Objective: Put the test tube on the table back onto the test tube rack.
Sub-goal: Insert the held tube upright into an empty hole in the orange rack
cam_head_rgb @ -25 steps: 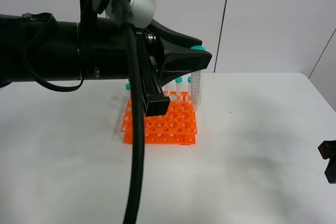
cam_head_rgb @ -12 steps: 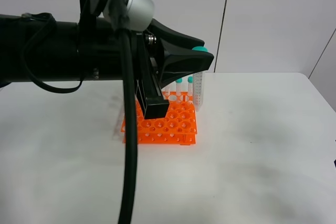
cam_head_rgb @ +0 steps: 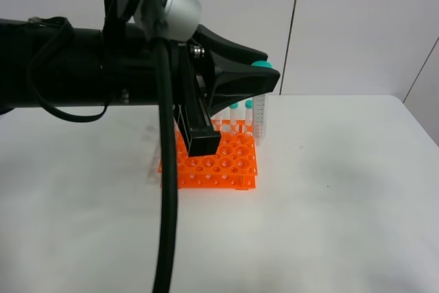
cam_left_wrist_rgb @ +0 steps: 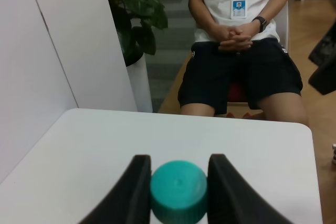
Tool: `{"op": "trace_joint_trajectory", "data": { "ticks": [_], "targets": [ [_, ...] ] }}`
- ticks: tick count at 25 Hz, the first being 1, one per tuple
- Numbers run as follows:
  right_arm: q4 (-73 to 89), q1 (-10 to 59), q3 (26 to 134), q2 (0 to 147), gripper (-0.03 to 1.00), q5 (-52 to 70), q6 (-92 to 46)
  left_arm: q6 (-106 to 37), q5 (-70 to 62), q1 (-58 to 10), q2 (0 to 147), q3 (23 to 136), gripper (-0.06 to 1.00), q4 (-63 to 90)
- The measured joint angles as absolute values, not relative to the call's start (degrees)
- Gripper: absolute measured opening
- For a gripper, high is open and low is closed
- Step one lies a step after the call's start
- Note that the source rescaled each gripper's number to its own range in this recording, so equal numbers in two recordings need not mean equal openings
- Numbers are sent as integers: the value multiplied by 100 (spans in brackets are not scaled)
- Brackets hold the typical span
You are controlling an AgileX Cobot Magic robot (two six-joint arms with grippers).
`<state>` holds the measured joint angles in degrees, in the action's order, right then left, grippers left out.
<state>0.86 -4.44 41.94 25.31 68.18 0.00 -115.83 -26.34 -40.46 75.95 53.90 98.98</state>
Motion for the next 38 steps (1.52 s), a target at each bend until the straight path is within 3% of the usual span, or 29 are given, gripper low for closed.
{"op": "trace_joint_trajectory", "data": {
  "ticks": [20, 38],
  "targets": [
    [-264, -444, 3036, 69, 80, 6067, 246, -11605, -2738, -4046, 7595, 5390, 0, 9898],
    [-283, -444, 2860, -35, 80, 5928, 317, -11678, -2738, -4046, 7595, 5390, 0, 9898]
  ]
}}
